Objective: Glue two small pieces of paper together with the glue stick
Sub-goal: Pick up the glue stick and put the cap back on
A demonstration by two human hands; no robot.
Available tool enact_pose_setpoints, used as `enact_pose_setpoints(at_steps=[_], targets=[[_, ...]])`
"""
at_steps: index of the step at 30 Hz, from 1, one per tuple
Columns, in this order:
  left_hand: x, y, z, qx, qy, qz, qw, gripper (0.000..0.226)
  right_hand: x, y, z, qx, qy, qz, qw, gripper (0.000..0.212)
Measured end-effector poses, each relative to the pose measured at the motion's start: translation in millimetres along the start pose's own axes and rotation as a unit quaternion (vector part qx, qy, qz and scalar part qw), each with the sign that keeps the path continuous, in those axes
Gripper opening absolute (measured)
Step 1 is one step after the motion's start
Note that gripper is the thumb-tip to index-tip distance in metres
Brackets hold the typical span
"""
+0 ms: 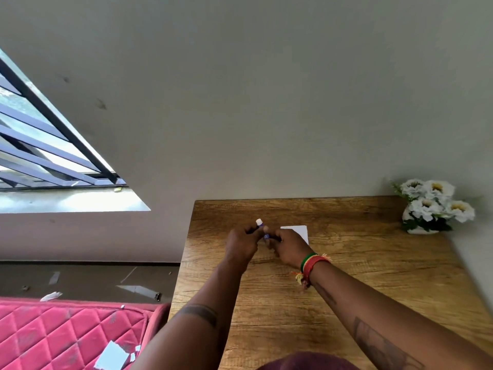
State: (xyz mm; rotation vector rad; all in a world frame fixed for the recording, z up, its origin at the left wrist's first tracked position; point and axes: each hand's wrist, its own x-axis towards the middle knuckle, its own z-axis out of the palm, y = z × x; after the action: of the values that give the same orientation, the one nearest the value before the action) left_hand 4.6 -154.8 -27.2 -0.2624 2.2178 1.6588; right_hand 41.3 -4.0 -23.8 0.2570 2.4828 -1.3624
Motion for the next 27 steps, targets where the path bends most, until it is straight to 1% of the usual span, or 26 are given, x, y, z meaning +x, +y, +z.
enact_pose_setpoints(at_steps=[2, 4, 6, 8, 10, 13, 16, 19, 22, 23, 24, 26, 27], targets=[[-6, 7, 4, -0.003, -0.009, 0.01, 1.0, 0.007, -5, 0, -8, 0.027, 0.005, 0.004, 1.0, 0.011], [-13, 13, 7, -0.012, -0.016, 0.019, 1.0, 0.008, -9, -1, -14, 0.033, 0.018, -0.001, 0.999, 0.007], [-20, 20, 9, -0.01, -0.021, 0.031, 0.999, 0.011, -16, -6, -17, 0.027, 0.037, -0.003, 0.999, 0.019], [-24, 25, 11, 0.004, -0.016, 0.041, 0.999, 0.012, -24, -11, -19, 0.061, 0.03, -0.006, 0.998, 0.014], [-26, 30, 10, 0.025, -0.005, 0.052, 0.998, 0.014, -30, -16, -21, 0.094, 0.008, -0.024, 0.995, 0.016], [-31, 33, 9, 0.059, 0.004, 0.073, 0.996, 0.016, -39, -19, -23, 0.085, 0.003, -0.037, 0.996, 0.021], [-34, 34, 10, 0.065, 0.0, 0.087, 0.994, 0.019, -43, -23, -26, 0.041, 0.034, -0.026, 0.998, 0.01], [-40, 35, 12, 0.045, -0.013, 0.093, 0.995, 0.019, -46, -23, -27, 0.021, 0.058, -0.02, 0.998, 0.022], [-44, 39, 12, 0.044, -0.016, 0.091, 0.995, 0.012, -53, -22, -27, 0.061, 0.027, -0.024, 0.997, 0.015], [-45, 40, 11, 0.049, -0.014, 0.093, 0.994, 0.011, -55, -22, -27, 0.068, 0.016, -0.03, 0.997, 0.009], [-46, 40, 11, 0.056, -0.009, 0.096, 0.994, 0.012, -58, -22, -27, 0.073, 0.011, -0.034, 0.997, 0.009], [-46, 40, 10, 0.065, -0.002, 0.099, 0.993, 0.015, -59, -22, -27, 0.059, 0.023, -0.037, 0.997, 0.02], [-46, 40, 10, 0.068, -0.003, 0.1, 0.993, 0.015, -59, -22, -27, 0.044, 0.034, -0.031, 0.998, 0.022]])
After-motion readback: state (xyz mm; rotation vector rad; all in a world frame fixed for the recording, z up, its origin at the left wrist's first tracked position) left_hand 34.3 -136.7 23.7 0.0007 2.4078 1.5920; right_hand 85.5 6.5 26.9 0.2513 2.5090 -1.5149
